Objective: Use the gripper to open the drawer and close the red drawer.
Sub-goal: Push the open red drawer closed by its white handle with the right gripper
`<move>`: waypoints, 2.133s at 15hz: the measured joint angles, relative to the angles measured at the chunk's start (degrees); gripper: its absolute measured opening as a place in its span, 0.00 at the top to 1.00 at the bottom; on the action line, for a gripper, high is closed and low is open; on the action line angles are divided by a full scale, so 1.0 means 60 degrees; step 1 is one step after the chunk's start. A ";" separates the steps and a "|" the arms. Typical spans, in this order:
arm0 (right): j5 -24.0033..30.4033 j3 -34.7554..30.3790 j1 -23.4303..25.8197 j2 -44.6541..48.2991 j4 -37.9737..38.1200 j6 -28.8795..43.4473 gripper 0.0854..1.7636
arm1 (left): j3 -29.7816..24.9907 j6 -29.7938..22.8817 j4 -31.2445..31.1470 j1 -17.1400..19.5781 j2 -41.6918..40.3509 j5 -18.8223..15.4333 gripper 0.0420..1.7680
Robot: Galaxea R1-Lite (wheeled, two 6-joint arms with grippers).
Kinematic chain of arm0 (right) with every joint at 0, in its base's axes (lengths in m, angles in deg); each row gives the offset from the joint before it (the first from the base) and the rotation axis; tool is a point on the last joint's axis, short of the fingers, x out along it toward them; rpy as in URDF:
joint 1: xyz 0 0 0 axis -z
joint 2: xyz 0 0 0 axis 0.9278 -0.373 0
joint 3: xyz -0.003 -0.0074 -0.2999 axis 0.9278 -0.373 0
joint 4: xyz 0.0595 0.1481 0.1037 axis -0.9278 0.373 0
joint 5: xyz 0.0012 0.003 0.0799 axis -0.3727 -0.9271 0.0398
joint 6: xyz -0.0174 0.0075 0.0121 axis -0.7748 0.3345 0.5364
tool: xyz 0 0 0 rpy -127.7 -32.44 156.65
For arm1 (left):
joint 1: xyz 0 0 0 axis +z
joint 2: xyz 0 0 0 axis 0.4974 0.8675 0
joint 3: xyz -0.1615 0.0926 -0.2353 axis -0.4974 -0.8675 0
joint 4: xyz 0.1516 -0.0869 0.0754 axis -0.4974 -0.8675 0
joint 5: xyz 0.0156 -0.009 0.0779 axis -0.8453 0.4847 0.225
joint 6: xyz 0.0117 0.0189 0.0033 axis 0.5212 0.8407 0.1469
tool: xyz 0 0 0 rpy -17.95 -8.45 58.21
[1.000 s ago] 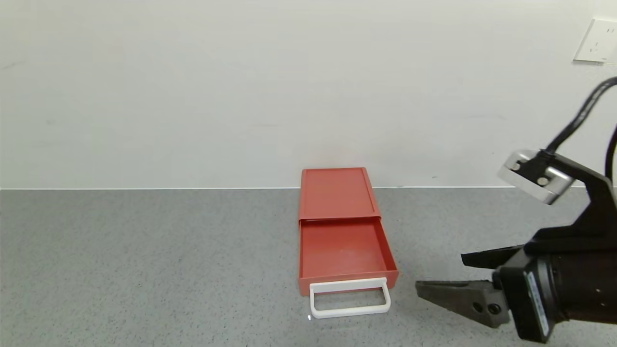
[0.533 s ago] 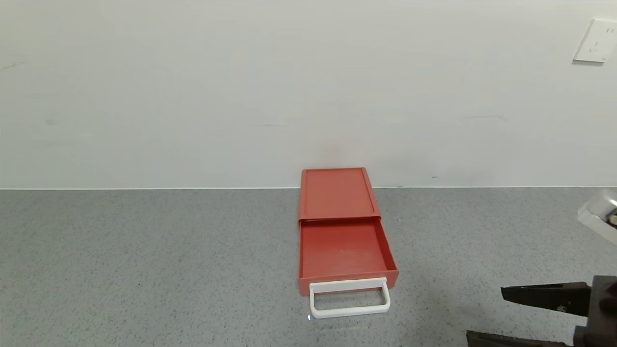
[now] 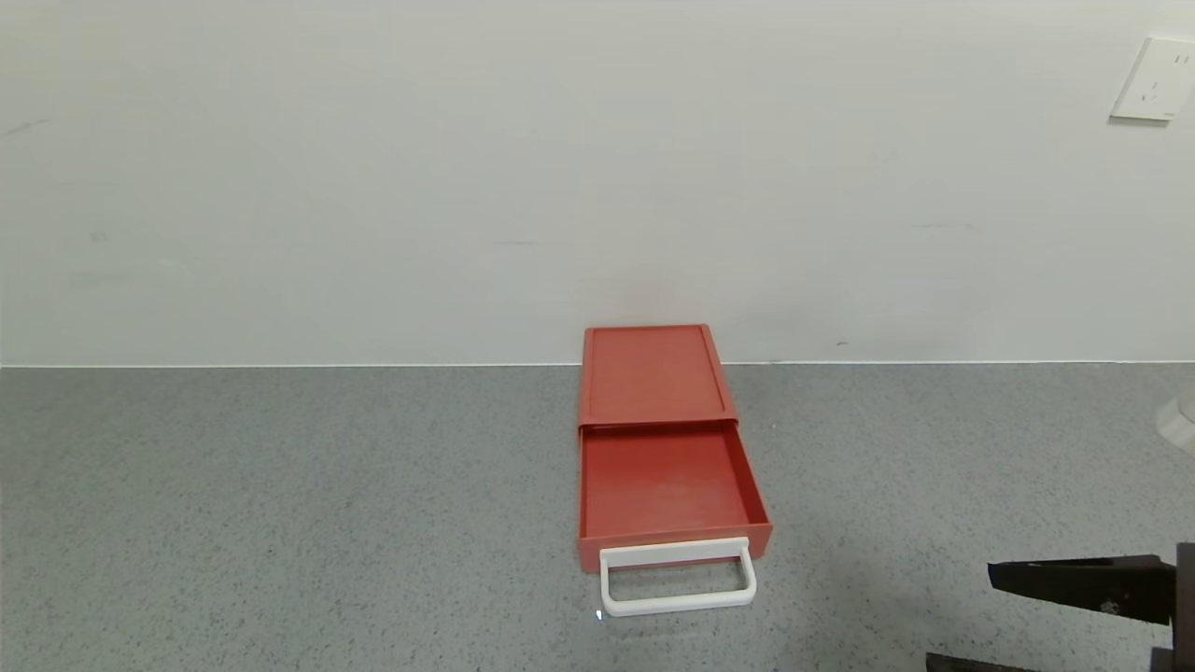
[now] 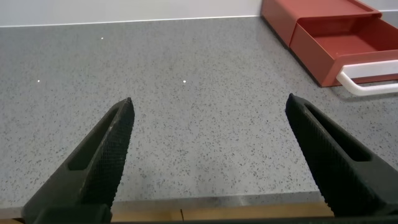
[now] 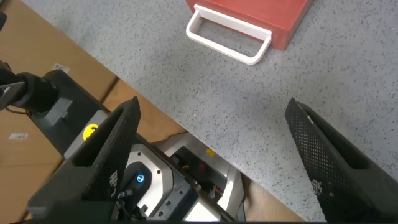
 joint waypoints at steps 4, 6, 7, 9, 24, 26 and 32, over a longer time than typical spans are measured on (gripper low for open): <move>-0.0004 -0.0010 -0.0014 -0.0014 0.0004 -0.0010 0.03 | 0.0000 0.0000 0.0000 0.0000 0.0000 0.0000 0.01; -0.0004 -0.0010 -0.0014 -0.0030 0.0004 -0.0008 0.03 | 0.0000 0.0000 0.0000 0.0000 0.0000 0.0000 0.01; -0.0010 -0.0014 -0.0014 -0.0041 0.0004 -0.0008 0.03 | 0.0000 0.0000 0.0000 0.0000 0.0000 -0.0002 0.01; -0.0014 -0.0014 -0.0012 -0.0055 -0.0004 -0.0010 0.03 | 0.0000 0.0000 0.0000 0.0000 0.0000 -0.0002 0.01; -0.0650 0.3210 0.0043 -0.2351 0.1650 0.0360 0.03 | 0.0000 0.0033 0.0000 0.0000 0.0000 0.0000 0.01; -0.1152 0.4240 -0.0114 -0.3253 0.2458 0.0975 0.03 | 0.0000 0.0043 -0.0016 0.0000 0.0000 0.0008 0.01; -0.2050 0.5585 -0.0963 -0.5461 0.3740 0.2288 0.03 | 0.0000 0.0047 -0.0018 0.0000 0.0000 0.0012 0.01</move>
